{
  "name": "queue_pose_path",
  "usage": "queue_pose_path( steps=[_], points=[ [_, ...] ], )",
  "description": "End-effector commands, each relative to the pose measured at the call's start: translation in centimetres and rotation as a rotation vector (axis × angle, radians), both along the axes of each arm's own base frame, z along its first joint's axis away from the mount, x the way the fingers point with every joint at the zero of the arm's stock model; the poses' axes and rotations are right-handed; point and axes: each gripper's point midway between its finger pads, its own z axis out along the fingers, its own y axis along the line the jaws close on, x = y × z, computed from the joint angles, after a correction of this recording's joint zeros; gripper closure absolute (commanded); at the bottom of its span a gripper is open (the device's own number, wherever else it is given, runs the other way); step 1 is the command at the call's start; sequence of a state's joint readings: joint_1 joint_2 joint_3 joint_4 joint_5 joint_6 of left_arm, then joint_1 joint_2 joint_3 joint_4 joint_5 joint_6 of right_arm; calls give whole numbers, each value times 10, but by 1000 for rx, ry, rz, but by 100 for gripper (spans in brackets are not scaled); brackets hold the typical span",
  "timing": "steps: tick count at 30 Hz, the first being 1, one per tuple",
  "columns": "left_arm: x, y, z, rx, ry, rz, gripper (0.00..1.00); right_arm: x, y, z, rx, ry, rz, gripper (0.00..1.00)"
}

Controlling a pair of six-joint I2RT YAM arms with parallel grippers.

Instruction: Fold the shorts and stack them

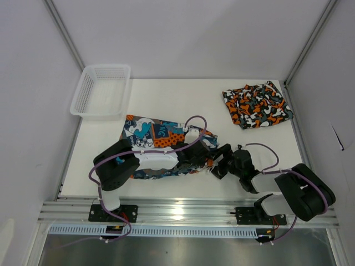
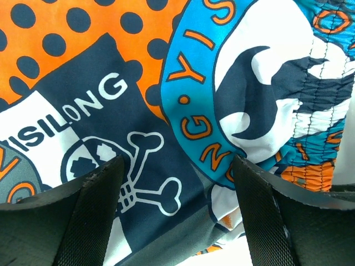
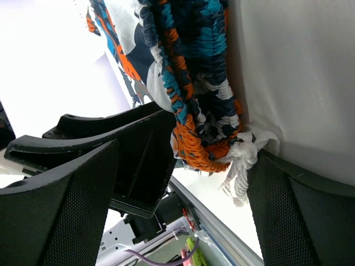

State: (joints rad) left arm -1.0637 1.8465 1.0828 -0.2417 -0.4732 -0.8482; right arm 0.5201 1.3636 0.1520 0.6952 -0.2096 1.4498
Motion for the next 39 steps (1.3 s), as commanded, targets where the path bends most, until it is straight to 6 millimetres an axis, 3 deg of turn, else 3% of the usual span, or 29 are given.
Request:
queue_pose_path(
  steps=[1, 9, 16, 22, 27, 31, 36, 38, 39],
  points=[
    [-35, -7, -29, 18, 127, -78, 18, -19, -39, -62, -190, 137, -117, 9],
    [-39, -8, -35, 17, 139, -85, 18, -10, -58, -54, -175, 58, -243, 10],
    [-45, -11, -41, 16, 151, -97, 18, 9, -68, -28, -178, -38, -323, 12],
    [-52, -19, -47, 12, 169, -123, 18, 23, -64, -17, -204, -63, -287, 11],
    [-57, -26, -50, 4, 177, -139, 18, 20, -62, -35, -194, -12, -261, 11],
    [-62, -28, -53, 5, 184, -147, 18, 21, -50, -38, -142, -5, -207, 12],
    [-61, -24, -51, 12, 178, -139, 18, 20, -48, -48, -128, 17, -192, 13],
    [-62, -21, -49, 19, 176, -139, 18, 21, -47, -51, -127, 21, -176, 16],
    [-61, -18, -49, 31, 173, -135, 18, 21, -46, -53, -139, 15, -156, 29]
  ],
)
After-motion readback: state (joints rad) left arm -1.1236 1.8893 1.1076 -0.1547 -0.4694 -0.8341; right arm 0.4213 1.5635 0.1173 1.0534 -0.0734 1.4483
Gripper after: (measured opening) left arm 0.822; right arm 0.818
